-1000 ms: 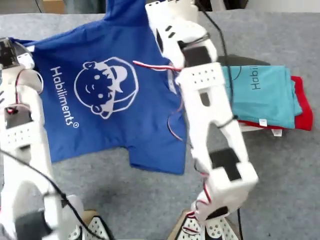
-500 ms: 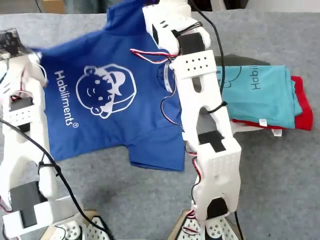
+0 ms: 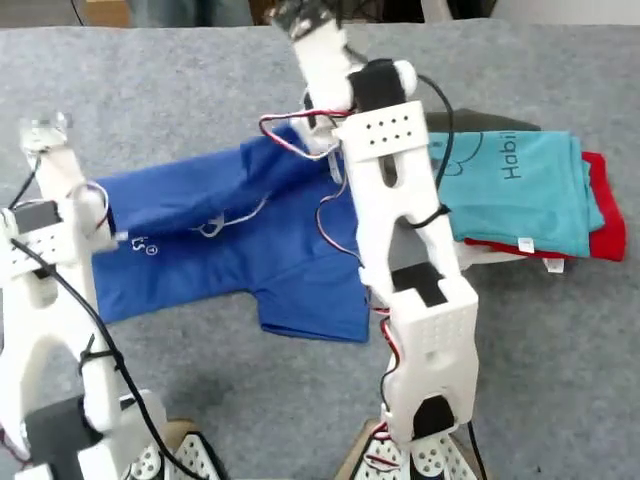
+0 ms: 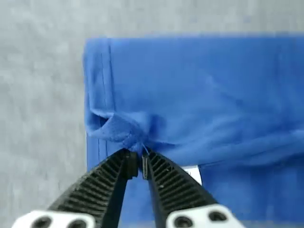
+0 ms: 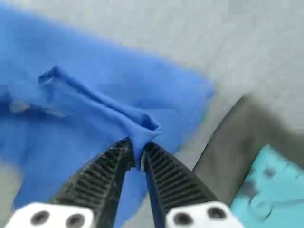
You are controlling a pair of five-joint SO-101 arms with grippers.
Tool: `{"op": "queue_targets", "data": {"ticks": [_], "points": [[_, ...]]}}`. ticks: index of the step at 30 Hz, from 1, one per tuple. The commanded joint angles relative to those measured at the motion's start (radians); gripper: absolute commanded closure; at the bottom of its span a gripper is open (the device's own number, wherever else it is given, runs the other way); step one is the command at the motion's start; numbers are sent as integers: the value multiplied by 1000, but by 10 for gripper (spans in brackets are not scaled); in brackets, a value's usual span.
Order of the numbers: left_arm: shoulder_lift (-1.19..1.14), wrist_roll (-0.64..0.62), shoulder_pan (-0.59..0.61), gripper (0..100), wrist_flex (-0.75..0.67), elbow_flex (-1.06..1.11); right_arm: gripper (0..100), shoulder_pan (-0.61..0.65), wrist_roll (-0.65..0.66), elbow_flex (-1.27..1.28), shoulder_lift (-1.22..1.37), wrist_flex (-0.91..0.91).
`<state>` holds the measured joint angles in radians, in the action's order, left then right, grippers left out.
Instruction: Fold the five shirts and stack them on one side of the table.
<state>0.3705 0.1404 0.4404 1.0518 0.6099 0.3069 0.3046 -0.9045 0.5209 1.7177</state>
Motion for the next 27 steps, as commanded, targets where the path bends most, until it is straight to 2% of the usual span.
{"op": "queue_targets", "data": {"ticks": [1, 7, 15, 21, 27], "points": [[48, 81, 13, 971, 98, 53, 985, 2, -2, 56, -54, 49], [48, 135, 104, 971, 95, 177, 985, 63, 2, 515, -263, 14], [48, 137, 127, 971, 97, 211, 985, 11, -3, 1066, -587, -273], [48, 233, 131, 971, 94, 271, 985, -61, -3, 1242, -633, -374], [37, 235, 165, 971, 5, 285, 985, -43, 2, 1300, -641, -388]]}}
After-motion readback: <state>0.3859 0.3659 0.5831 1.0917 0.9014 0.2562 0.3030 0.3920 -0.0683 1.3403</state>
